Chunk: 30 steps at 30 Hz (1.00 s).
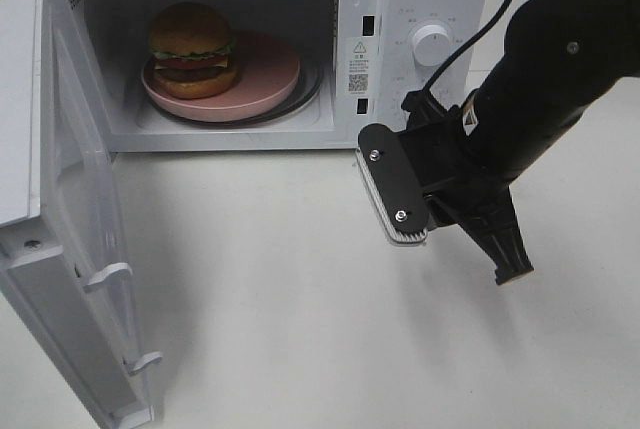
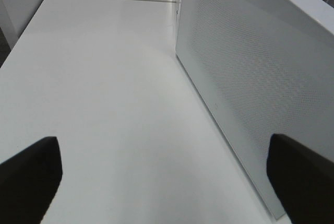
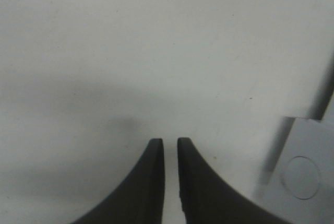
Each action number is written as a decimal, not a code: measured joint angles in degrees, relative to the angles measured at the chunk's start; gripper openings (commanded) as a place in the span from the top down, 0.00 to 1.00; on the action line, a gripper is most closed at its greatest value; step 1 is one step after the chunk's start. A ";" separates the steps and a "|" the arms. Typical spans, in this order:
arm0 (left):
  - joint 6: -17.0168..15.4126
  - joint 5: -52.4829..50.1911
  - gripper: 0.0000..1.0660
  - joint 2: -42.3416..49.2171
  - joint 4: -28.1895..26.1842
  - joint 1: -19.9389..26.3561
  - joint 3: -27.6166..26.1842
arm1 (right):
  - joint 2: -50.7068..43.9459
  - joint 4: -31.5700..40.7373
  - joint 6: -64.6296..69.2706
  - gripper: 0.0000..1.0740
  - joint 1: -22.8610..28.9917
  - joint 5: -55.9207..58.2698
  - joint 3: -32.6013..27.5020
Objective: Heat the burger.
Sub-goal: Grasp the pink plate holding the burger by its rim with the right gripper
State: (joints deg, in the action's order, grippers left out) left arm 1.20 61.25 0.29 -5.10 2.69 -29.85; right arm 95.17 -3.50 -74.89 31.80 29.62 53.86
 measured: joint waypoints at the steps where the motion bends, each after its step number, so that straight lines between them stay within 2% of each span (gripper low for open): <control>1: 0.00 0.00 0.06 0.00 0.00 0.00 0.00 | 0.00 -0.86 -2.01 0.73 0.00 -0.11 1.15; 2: 0.00 0.00 0.06 0.00 0.00 0.00 0.00 | 0.00 -0.97 -2.52 0.68 0.00 -0.11 1.66; 3: 0.00 0.00 0.06 0.00 0.00 0.00 0.00 | 0.00 -0.97 -2.52 0.68 0.00 -0.11 1.66; 4: 0.00 0.00 0.06 0.00 0.00 0.00 0.00 | 0.00 -1.20 -3.32 0.57 0.00 -0.57 2.75; 5: 0.00 0.00 0.06 0.00 0.00 0.00 0.00 | 0.00 -1.20 -3.32 0.57 0.00 -0.57 2.75; 6: 0.00 0.00 0.06 0.00 0.00 0.00 0.00 | 0.00 -1.26 -3.38 0.44 0.00 -1.72 3.78; 7: 0.00 0.00 0.06 0.00 0.00 0.00 0.00 | 0.00 -1.32 -3.38 0.37 0.00 -2.18 4.30; 8: 0.00 0.00 0.06 0.00 0.00 0.00 0.00 | 0.00 -1.32 -3.38 0.37 0.00 -2.18 4.30; 10: 0.00 0.00 0.06 0.00 0.00 0.00 0.00 | 0.00 -1.66 -3.21 0.17 0.17 -3.50 5.96; 13: 0.00 0.00 0.06 0.00 0.00 0.00 0.00 | 0.00 -2.23 -2.92 0.14 0.23 -3.84 6.25; 15: 0.00 0.00 0.06 0.00 0.00 0.00 0.00 | 0.23 -6.47 1.15 0.13 1.78 -4.30 8.42; 18: 0.00 0.00 0.06 0.00 0.00 0.00 0.00 | 0.57 -7.79 2.35 0.14 2.35 -4.30 9.05; 19: 0.00 0.00 0.06 0.00 0.00 0.00 0.00 | 1.55 -10.83 5.39 0.14 3.44 -4.30 10.54; 21: 0.00 0.00 0.06 0.00 0.00 0.00 0.00 | 2.23 -12.32 6.99 0.14 4.01 -4.30 11.34; 23: 0.00 0.00 0.06 0.00 0.00 0.00 0.00 | 5.39 -15.81 10.66 0.15 5.90 -4.35 14.50; 26: 0.00 0.00 0.06 0.00 0.00 0.00 0.00 | 6.25 -16.21 10.89 0.15 6.19 -4.41 15.36; 30: 0.00 0.00 0.06 0.00 0.00 0.00 0.00 | 10.26 -17.02 12.15 0.15 6.82 -4.47 19.54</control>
State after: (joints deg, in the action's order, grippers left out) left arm 1.20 61.25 0.29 -5.10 2.69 -29.85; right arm 105.42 -20.51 -62.74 38.62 25.15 73.40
